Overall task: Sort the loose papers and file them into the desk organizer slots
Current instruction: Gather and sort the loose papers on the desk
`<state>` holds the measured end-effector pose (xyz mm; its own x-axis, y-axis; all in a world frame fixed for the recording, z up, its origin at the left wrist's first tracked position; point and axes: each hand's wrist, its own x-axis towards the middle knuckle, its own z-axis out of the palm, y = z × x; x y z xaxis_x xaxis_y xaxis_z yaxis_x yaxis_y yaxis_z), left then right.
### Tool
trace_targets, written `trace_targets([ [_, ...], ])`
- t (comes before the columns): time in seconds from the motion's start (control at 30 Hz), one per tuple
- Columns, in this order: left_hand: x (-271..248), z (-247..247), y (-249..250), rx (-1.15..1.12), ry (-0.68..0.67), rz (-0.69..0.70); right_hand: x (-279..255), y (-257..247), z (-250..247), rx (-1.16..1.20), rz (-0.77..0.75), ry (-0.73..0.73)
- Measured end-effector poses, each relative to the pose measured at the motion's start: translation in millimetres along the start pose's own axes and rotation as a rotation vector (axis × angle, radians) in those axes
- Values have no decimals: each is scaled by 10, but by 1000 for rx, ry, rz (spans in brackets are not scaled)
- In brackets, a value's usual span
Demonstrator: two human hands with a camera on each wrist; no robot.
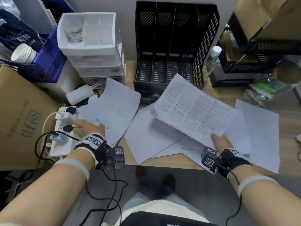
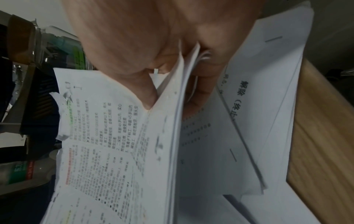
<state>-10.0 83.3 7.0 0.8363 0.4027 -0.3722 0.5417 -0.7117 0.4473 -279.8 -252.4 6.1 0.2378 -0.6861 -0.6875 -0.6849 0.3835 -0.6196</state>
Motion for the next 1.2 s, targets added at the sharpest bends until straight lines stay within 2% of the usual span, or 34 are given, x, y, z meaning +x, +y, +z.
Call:
trace_targets([
  [0.13,-556,399,-72,72,-26,457,41,75,-75,114,12,-7],
  [0.27,-1065,812,-149,116,-266,843,135,209,-155,146,15,-17],
  [0.33,-1183,992,-193,262,-375,957,158,241,-203,158,37,-45],
  [0.4,-1255,1151,-234,528,-490,973,209,292,-277,131,68,-63],
  [0.47,-1292,1245,-262,732,-514,917,375,419,-371,122,81,-75],
  [0.53,-1330,1277,-264,809,-496,892,437,488,-425,118,87,-96],
  [0.63,-1367,1212,-163,859,-503,927,303,427,-430,133,47,-55],
  [0.83,-1437,1098,-156,1101,-454,1012,350,501,-513,300,48,-57],
  [0.97,-1392,991,-72,1037,-453,1025,292,400,-548,375,58,-127],
  [1.03,-1338,888,23,951,-470,973,247,349,-601,377,17,-118],
  [1.1,-1276,754,118,741,-481,924,248,314,-662,386,-25,-97],
  [1.2,-1133,500,202,233,-535,816,316,289,-707,425,-14,-138],
])
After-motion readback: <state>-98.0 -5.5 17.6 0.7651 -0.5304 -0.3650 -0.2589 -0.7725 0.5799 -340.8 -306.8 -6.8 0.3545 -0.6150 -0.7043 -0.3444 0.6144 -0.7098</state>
